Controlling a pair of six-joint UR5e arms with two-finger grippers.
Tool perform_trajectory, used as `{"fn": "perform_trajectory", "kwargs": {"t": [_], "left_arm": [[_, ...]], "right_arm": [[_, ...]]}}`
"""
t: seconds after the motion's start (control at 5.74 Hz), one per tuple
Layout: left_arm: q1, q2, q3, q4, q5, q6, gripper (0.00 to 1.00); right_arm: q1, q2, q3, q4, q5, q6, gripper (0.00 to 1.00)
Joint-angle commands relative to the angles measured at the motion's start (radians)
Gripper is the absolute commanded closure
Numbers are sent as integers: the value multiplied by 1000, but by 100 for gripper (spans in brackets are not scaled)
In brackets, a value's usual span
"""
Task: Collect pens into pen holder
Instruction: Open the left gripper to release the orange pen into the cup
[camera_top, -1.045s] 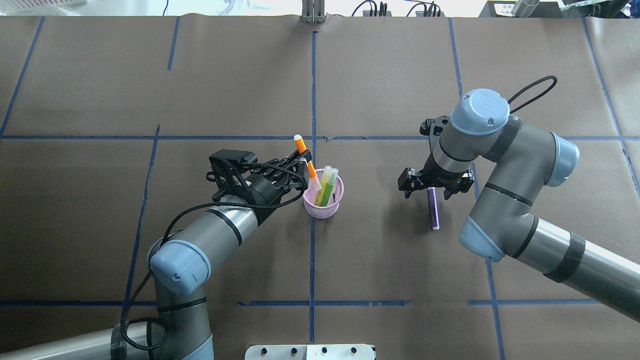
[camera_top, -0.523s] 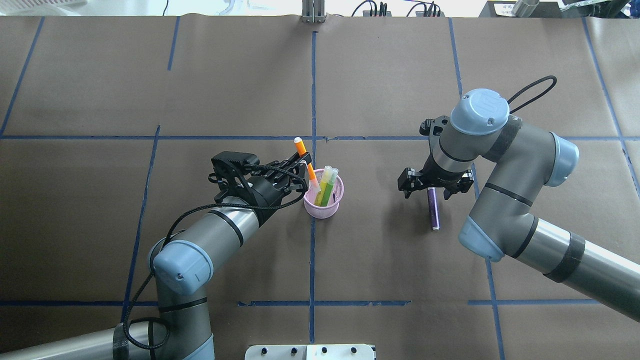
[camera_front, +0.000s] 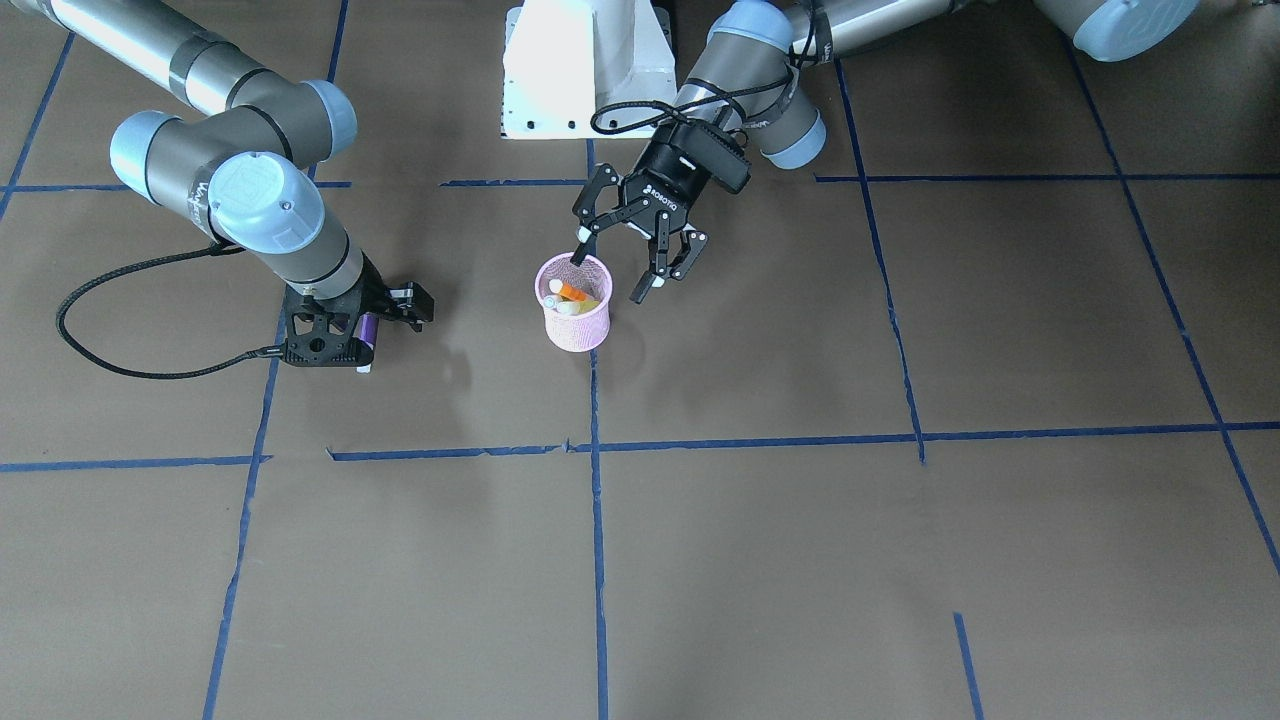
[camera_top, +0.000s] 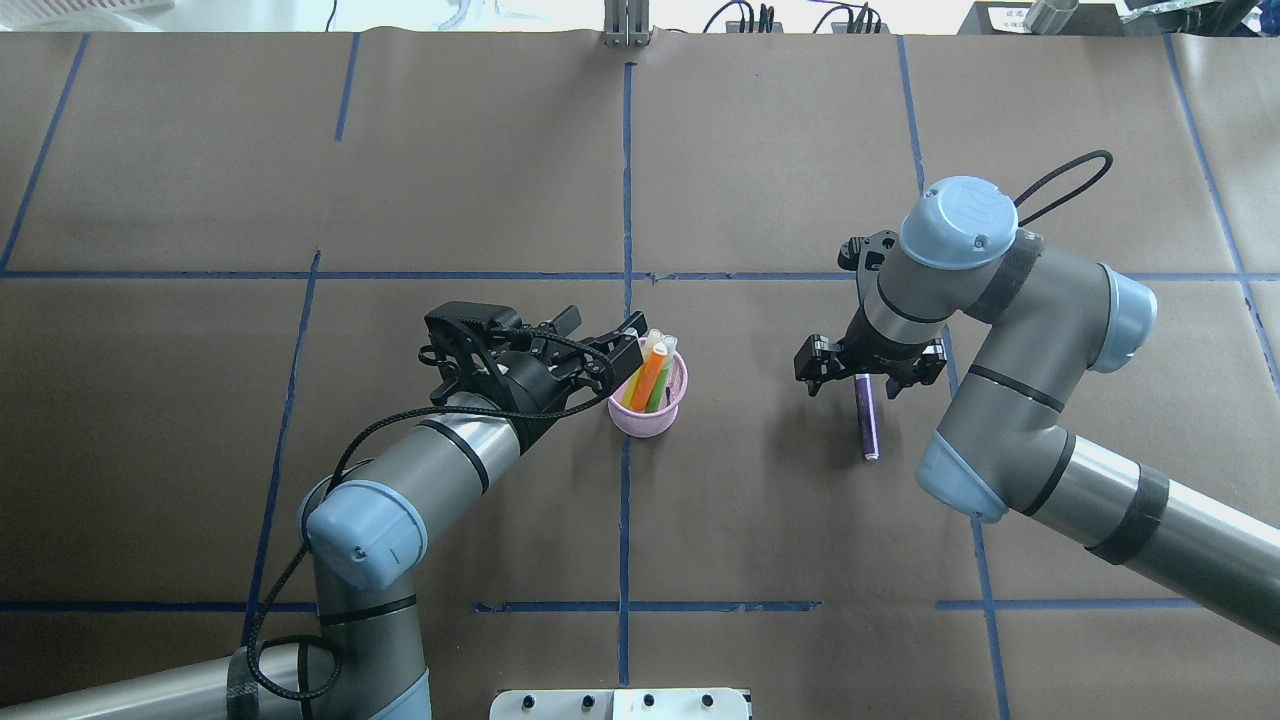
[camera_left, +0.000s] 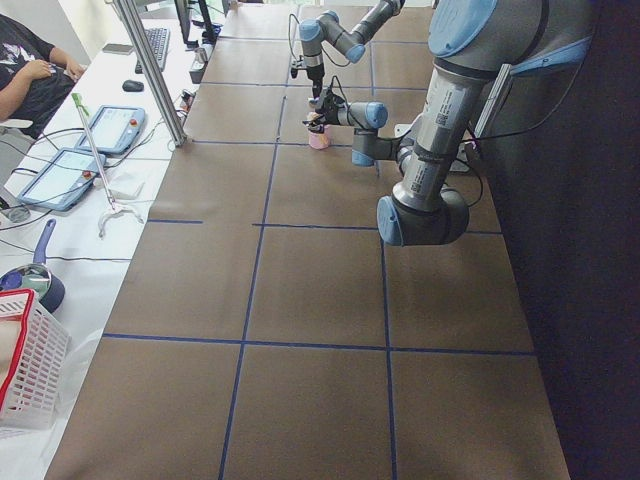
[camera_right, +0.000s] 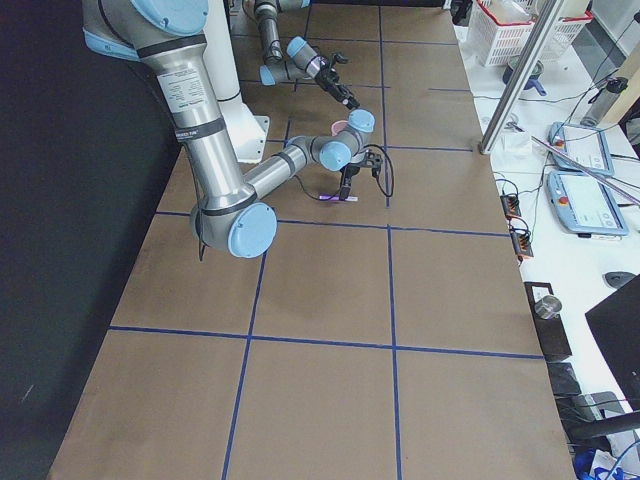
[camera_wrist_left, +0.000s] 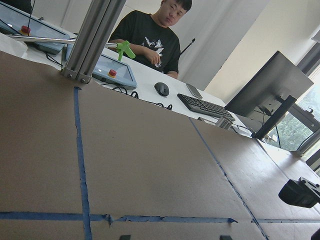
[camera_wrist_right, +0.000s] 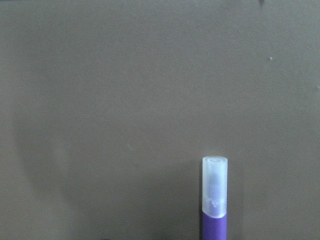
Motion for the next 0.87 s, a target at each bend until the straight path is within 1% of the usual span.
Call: {"fn": "perform_trajectory", "kwargs": {"t": [0.0, 0.17, 0.35, 0.52, 0.7], "left_arm": [[-6, 7, -10, 3, -13, 8, 0], [-34, 6, -34, 9, -78, 87, 0], [-78, 7, -41, 50, -135, 88, 0], [-145, 9, -48, 131, -248, 85, 0], [-235, 15, -50, 244, -413, 84, 0]], "right_arm": [[0, -1, 0, 0, 0, 0, 0], [0, -1, -6, 0, 0, 2, 0], [0, -1, -8, -5, 0, 2, 0], [0, -1, -6, -6, 0, 2, 0], [0, -3, -6, -6, 0, 2, 0]]}}
